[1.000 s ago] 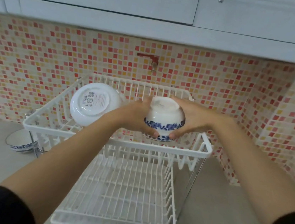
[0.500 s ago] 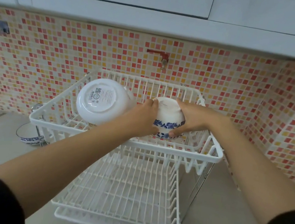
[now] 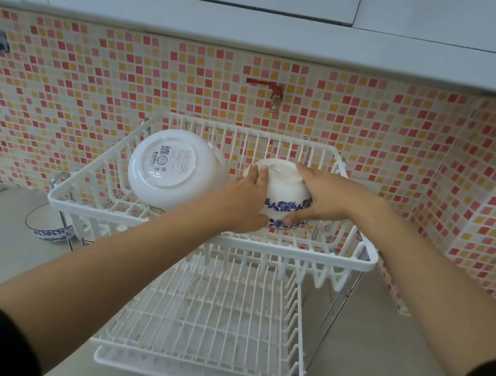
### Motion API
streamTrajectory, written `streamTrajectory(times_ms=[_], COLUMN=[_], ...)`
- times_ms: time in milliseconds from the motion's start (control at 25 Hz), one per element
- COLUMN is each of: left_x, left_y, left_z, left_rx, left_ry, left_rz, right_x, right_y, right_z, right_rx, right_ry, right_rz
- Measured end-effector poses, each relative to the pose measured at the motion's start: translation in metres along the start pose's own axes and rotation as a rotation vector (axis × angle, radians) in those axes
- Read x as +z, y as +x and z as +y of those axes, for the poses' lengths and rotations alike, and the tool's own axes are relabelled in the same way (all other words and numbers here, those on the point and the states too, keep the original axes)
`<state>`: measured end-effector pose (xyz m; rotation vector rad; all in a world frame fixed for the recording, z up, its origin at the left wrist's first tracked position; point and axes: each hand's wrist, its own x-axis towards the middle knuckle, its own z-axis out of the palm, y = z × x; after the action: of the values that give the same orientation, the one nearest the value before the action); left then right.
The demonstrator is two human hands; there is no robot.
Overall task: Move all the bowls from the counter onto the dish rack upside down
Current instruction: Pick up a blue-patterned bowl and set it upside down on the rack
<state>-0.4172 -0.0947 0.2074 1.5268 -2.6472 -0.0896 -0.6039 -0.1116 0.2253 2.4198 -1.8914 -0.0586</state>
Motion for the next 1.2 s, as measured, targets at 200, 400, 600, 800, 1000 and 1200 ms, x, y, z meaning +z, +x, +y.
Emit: streamTrajectory(times_ms=[200, 400, 600, 800, 1000, 1200], left_x=[0.001, -0.007, -0.045, -0.077, -0.081, -0.062], left_y=[0.001, -0.004, -0.043, -0.104, -0.166, -0.219], left_z=[-0.001, 0.001, -0.009, -0.076, -0.185, -0.283], left_rx=[0.003, 0.013, 0.082, 0.119, 0.063, -0.067], left_ry=[0.019, 0.001, -0.028, -0.069, -0.086, -0.069], left_rz=[-0.008, 0.077, 0.186, 0.347, 0.392, 0.293], right_x=[-0.001, -0.017, -0.049, -0.061, -0.055, -0.025], right_y=[0.001, -0.012, -0.03, -0.038, -0.023, 0.003], right_z=[0.0, -0.008, -0.041, -0.131, -0.251, -0.375], right_rx=[0.011, 0.042, 0.114, 0.105, 0.052, -0.006], right_ry=[0.035, 0.058, -0.011, 0.074, 0.208, 0.359], right_rz=[-0.024, -0.086, 0.054, 0.267, 0.323, 0.393])
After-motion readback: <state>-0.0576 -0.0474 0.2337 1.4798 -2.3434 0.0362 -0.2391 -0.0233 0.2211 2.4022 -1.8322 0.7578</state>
